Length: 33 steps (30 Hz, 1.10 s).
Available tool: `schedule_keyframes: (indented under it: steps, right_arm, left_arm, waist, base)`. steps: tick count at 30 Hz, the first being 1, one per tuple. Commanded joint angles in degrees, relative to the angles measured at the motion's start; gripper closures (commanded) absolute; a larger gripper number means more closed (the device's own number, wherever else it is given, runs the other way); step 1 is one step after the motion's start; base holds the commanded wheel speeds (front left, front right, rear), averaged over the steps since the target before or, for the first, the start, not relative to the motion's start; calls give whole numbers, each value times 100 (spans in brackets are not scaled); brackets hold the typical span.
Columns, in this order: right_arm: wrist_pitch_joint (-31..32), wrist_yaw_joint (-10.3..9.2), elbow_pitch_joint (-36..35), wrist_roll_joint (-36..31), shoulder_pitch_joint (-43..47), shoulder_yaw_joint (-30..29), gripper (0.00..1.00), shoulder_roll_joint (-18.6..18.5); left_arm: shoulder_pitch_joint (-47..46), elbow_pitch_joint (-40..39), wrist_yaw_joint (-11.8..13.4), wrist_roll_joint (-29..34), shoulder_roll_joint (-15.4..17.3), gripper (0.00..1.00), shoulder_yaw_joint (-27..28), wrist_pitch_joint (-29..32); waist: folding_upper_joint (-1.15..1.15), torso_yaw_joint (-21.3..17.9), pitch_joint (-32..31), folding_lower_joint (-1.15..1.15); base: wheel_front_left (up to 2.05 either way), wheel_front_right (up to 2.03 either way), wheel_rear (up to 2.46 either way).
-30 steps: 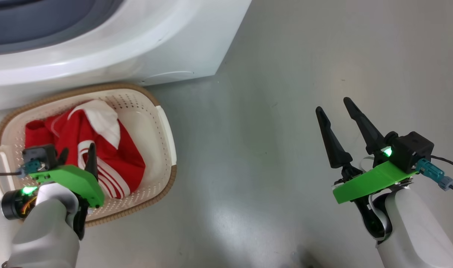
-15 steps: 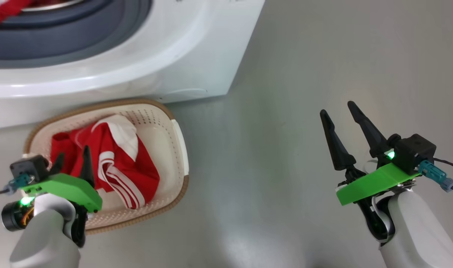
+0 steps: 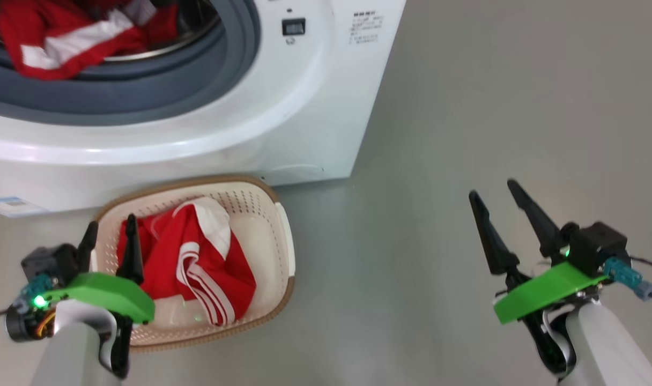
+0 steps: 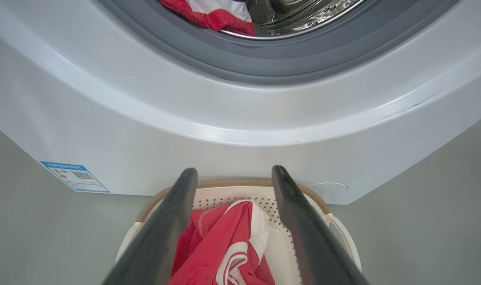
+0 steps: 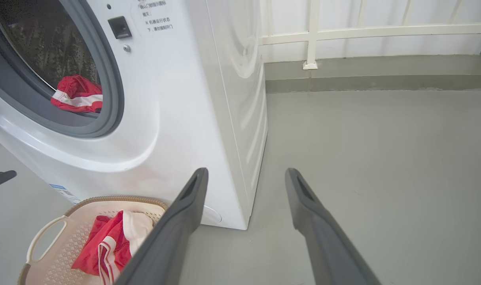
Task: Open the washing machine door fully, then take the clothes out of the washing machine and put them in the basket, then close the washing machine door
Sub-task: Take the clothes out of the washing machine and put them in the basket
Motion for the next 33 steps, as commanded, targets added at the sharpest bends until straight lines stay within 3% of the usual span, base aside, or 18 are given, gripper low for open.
schedule_keyframes:
  steps: [1, 16, 33]
  right_arm:
    - [-69, 9, -102, -63, 188, 99, 0, -61]
    - [-69, 9, -48, -5, 780, 26, 0, -118]
    - [-69, 9, -142, -41, 1211, -178, 0, -159]
  left_arm:
    - [196, -252, -17, 116, 155, 0, 217, -48]
    - [1741, -2248, -18, 559, -47, 0, 784, -48]
    - [2797, -3614, -18, 769, -325, 0, 992, -48]
  waist:
    - [0, 114, -266, 0]
    - [0, 143, -1107, 0]
    - [0, 177, -1319, 0]
  base:
    - [0, 0, 0]
    - [0, 0, 0]
    - [0, 0, 0]
